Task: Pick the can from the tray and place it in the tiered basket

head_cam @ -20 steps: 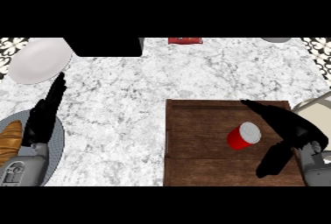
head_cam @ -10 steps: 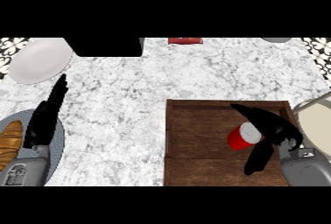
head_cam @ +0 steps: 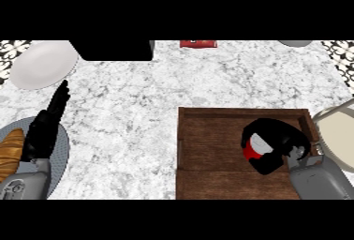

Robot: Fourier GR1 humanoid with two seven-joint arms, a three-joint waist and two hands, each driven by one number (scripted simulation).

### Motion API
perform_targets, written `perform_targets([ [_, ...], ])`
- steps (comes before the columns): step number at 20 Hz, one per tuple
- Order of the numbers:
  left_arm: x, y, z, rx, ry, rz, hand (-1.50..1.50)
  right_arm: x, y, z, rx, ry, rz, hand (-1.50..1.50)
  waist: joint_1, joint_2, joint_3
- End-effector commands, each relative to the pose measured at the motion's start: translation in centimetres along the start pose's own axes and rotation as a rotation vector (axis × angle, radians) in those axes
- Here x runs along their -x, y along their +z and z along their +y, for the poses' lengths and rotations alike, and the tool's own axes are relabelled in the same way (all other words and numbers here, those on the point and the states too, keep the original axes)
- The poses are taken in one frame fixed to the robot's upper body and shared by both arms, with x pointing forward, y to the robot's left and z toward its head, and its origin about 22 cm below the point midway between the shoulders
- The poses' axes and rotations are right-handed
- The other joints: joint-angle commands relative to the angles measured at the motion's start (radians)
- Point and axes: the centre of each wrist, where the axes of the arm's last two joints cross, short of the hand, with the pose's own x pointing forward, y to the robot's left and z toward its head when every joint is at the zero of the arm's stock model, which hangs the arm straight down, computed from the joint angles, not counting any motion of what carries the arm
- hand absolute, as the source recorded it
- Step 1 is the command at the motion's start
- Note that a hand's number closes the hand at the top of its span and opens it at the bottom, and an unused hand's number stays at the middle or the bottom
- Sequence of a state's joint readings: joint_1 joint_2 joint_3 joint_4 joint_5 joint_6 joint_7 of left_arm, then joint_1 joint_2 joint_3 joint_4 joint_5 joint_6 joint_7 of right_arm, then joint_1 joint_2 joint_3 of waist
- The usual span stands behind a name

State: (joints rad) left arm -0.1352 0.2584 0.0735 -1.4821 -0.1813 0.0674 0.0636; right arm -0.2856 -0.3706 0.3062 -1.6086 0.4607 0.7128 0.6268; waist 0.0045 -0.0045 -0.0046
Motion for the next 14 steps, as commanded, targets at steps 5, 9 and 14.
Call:
perform_targets([
  [5,-1.1,-1.0,0.0,-0.012,-0.009,0.007,0.0,0.0,0.9,0.7,-0.002,-0.112,-0.041,1.5,-0.007,0.004,0.005],
  [9,0.3,0.9,-0.4,-0.012,0.016,0.013,0.0,-0.7,2.7,1.1,0.047,-0.186,-0.056,1.5,-0.006,0.002,0.004],
  [14,-0.4,-0.3,-0.1,0.008,-0.002,0.019,0.0,-2.4,4.7,0.0,0.267,-0.295,-0.044,1.5,-0.011,0.001,0.005],
])
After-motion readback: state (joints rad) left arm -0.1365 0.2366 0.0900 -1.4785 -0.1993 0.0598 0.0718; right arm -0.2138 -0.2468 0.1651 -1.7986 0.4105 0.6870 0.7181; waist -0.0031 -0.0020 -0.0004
